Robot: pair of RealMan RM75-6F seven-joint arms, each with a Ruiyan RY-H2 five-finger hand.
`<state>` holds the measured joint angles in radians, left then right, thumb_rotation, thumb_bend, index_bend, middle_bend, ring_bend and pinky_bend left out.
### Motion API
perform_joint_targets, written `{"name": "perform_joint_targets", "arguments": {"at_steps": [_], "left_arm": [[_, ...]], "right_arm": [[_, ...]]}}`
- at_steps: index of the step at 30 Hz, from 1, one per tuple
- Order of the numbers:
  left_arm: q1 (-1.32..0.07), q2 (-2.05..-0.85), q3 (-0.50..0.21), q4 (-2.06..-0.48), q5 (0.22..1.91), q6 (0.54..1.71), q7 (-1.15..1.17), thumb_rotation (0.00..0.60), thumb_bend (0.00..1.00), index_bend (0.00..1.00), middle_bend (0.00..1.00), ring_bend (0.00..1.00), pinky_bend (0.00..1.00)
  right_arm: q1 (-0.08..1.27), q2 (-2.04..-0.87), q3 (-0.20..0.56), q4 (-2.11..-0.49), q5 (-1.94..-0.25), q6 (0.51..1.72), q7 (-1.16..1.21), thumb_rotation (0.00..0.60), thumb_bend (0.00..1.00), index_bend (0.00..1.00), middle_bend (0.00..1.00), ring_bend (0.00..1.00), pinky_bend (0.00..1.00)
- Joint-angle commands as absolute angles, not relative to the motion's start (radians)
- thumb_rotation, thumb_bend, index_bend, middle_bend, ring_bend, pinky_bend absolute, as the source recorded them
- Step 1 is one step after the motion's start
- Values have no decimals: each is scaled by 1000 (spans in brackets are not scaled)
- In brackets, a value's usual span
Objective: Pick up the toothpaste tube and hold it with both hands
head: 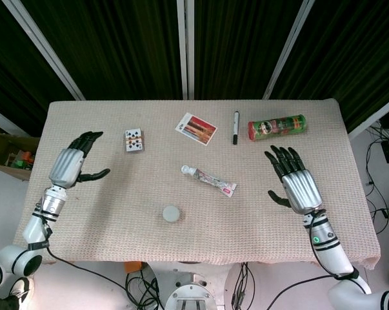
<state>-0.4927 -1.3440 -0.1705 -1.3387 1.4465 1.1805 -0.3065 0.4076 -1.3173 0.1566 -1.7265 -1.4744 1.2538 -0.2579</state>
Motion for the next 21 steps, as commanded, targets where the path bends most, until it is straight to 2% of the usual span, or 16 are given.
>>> {"name": "perform_joint_targets", "arguments": {"at_steps": [1,9,14,21], "left_arm": [[-494,-1345,-167,-1335,1448,1182,-303,66,0,86,104,63,162],[-495,-1347,-142,-1317,1456,1170,-314,68,0,86,104,63,162],[-494,-1348,-133,-1300,1452,1164,-308,70,0,86,104,63,162],[-494,-1339,-122,-1297,1452,1157,-303,86,0,86,104,63,162]], "right_arm": [[454,-1401,155,-1799,-1324,1161,-419,600,155,0,52,0,43],[553,-1610,239,-1745,-947,1089,-575,600,158,0,125,2,131],[610,-1725,278,-1671,-843,1108,-606,600,157,19,178,28,162],[664,-1860,304,-1537,-800,1154,-620,600,173,82,207,52,187]]}}
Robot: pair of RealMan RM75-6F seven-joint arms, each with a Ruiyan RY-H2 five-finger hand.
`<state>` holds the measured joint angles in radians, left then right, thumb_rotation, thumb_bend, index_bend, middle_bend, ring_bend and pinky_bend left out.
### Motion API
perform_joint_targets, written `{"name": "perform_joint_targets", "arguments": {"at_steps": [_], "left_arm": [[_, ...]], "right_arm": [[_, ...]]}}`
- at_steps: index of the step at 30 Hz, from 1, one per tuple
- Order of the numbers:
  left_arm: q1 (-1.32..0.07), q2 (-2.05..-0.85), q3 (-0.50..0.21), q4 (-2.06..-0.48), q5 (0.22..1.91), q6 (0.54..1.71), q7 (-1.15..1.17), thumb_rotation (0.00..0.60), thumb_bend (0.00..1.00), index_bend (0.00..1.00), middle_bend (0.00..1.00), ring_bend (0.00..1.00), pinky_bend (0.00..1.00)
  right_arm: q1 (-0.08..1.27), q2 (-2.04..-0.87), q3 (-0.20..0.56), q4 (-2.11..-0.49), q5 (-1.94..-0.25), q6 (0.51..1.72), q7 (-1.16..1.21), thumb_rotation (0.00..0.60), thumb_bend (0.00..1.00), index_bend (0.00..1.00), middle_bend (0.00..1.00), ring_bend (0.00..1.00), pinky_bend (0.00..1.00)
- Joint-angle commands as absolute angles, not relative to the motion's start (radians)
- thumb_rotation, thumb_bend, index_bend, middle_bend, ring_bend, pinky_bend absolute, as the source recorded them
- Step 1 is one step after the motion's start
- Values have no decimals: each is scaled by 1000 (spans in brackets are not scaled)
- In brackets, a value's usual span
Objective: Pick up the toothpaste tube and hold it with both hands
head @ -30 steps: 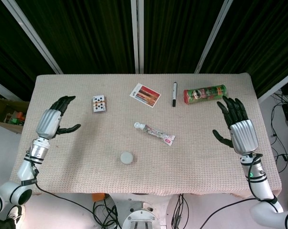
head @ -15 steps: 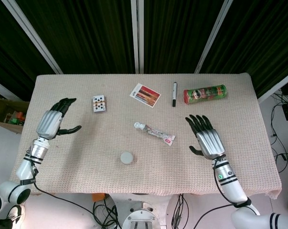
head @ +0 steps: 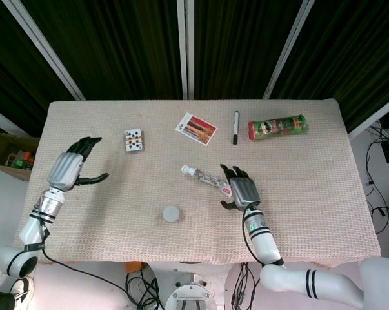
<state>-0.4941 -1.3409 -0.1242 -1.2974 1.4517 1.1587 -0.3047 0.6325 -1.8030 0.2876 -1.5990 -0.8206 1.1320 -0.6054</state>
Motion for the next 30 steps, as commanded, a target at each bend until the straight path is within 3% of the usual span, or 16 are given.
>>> {"name": "perform_joint_targets", "arguments": {"at_steps": [1,14,22,30], "left_arm": [[-493,-1337,-121,-1296,1451,1157,-303,90,0,86,104,63,162],[-490,-1324,-109,-1288,1450,1150,-320,112,0,86,104,63,162],[-491,-1322,-110,-1292,1442,1146,-316,120,0,86,104,63,162],[-500,-1317,-112,-1302,1444,1137,-322,127,0,86,104,63,162]], "right_arm": [[670,-1872,304,-1521,-800,1155,-621,600,175,82,206,52,187],[736,-1936,308,-1362,-782,1115,-659,600,176,84,194,52,187],[775,-1968,322,-1264,-799,1121,-684,600,196,107,235,82,205],[815,-1985,361,-1176,-765,1078,-695,600,226,187,262,123,234]]}}
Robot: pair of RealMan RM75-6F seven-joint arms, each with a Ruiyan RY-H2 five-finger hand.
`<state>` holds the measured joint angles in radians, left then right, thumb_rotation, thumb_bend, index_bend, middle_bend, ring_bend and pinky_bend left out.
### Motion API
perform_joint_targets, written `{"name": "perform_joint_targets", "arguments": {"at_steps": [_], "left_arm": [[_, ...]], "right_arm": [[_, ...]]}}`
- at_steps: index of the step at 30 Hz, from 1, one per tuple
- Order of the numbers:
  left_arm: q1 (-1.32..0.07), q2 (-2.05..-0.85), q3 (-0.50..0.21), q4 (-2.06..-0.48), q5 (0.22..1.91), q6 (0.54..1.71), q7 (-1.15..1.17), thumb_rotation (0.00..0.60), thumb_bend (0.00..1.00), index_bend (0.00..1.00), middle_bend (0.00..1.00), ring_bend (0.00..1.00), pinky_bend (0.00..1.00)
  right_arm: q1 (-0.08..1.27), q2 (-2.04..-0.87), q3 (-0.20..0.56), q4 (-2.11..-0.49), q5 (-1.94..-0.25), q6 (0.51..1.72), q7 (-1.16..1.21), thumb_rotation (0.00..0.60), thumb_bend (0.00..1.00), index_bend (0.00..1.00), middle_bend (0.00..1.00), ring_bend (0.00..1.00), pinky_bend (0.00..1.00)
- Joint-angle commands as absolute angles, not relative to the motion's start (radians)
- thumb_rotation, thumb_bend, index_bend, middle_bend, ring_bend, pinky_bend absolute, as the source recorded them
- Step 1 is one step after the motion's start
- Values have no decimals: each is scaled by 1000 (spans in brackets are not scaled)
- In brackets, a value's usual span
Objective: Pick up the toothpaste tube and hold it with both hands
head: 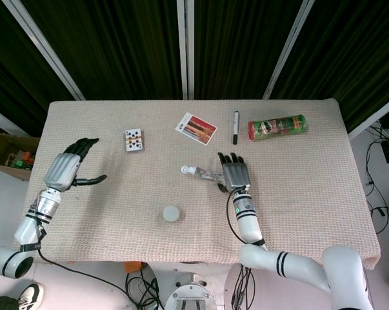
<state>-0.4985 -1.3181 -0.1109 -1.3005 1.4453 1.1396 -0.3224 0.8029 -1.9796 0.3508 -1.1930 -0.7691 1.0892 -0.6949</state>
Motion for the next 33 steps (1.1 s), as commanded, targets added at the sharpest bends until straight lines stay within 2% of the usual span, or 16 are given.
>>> {"name": "perform_joint_targets", "arguments": {"at_steps": [1,4,7,18,25,33], "left_arm": [[-501,-1317,-112,-1303,1442,1135,-321,127,0,86,104,63,162],[-504,-1316,-112,-1303,1440,1128,-320,127,0,86,104,63,162],[-506,-1313,-110,-1304,1439,1123,-319,127,0,86,104,63,162],[-507,-1307,-107,-1301,1440,1120,-331,135,0,86,104,62,162],[-505,-1308,-104,-1299,1441,1124,-335,140,0,86,104,63,163],[-505,-1310,-104,-1294,1438,1123,-333,145,0,86,104,63,162]], "right_arm": [[820,-1986,363,-1169,-765,1074,-695,600,228,203,272,136,241],[829,-1979,368,-1169,-745,1052,-709,600,231,260,314,190,269],[832,-1958,366,-1204,-728,1036,-725,600,229,294,325,203,275],[818,-1864,349,-1360,-706,1050,-732,600,218,328,348,228,284],[837,-1884,361,-1365,-682,1102,-747,600,235,392,391,267,357],[867,-1929,361,-1305,-633,1096,-768,600,242,402,396,268,365]]}}
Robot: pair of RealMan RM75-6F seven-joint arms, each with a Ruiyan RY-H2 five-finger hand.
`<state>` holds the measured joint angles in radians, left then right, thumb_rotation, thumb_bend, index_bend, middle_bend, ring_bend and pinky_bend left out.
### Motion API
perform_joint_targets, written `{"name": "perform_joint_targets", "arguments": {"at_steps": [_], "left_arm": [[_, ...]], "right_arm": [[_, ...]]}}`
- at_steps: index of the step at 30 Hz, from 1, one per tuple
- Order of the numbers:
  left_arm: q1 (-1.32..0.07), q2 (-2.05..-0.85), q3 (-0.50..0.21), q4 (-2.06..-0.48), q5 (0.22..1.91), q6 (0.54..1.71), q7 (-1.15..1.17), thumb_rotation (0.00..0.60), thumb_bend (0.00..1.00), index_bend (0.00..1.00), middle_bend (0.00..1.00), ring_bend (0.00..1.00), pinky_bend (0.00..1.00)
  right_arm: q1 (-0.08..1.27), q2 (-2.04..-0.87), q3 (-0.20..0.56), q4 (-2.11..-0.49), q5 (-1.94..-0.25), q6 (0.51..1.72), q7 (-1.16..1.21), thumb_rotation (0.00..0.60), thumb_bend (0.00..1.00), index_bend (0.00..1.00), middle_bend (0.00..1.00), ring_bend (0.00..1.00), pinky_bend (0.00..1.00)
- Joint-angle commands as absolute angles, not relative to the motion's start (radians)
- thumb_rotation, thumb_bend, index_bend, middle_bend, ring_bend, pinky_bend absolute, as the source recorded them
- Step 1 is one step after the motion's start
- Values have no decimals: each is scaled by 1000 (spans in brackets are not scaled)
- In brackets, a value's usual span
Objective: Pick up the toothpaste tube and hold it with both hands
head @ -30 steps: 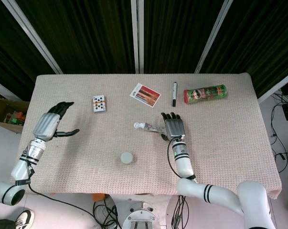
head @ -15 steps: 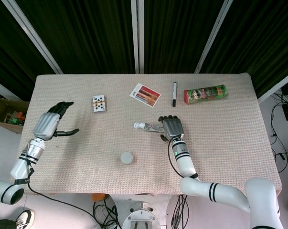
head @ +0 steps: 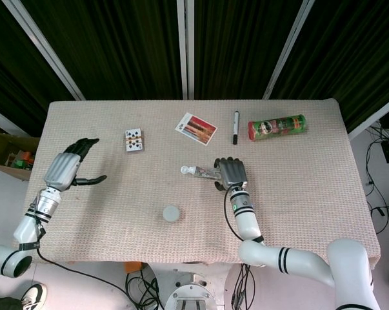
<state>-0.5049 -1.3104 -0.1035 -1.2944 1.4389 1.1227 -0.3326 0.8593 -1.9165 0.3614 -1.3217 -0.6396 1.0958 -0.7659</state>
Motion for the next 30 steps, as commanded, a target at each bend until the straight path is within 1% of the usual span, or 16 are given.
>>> {"name": "perform_joint_targets", "arguments": {"at_steps": [1,12,16,24,30], "left_arm": [[-505,-1310,-103,-1293,1438,1122,-333,145,0,86,104,63,162],[-503,-1311,-100,-1282,1439,1120,-348,146,0,86,104,63,163],[-506,-1314,-100,-1278,1441,1118,-350,148,0,86,104,63,163],[-507,-1317,-98,-1277,1439,1113,-343,149,0,86,104,63,162],[-507,-1319,-97,-1273,1436,1109,-342,148,0,86,104,63,163]], "right_arm": [[870,-1934,363,-1297,-633,1097,-765,600,243,405,396,268,368],[875,-1934,373,-1288,-629,1093,-737,600,286,429,407,283,394],[879,-1937,369,-1281,-624,1093,-743,600,300,444,417,295,422],[893,-1957,365,-1255,-610,1079,-746,600,307,454,424,304,444],[904,-1968,370,-1232,-599,1069,-750,600,328,485,442,331,484]]}}
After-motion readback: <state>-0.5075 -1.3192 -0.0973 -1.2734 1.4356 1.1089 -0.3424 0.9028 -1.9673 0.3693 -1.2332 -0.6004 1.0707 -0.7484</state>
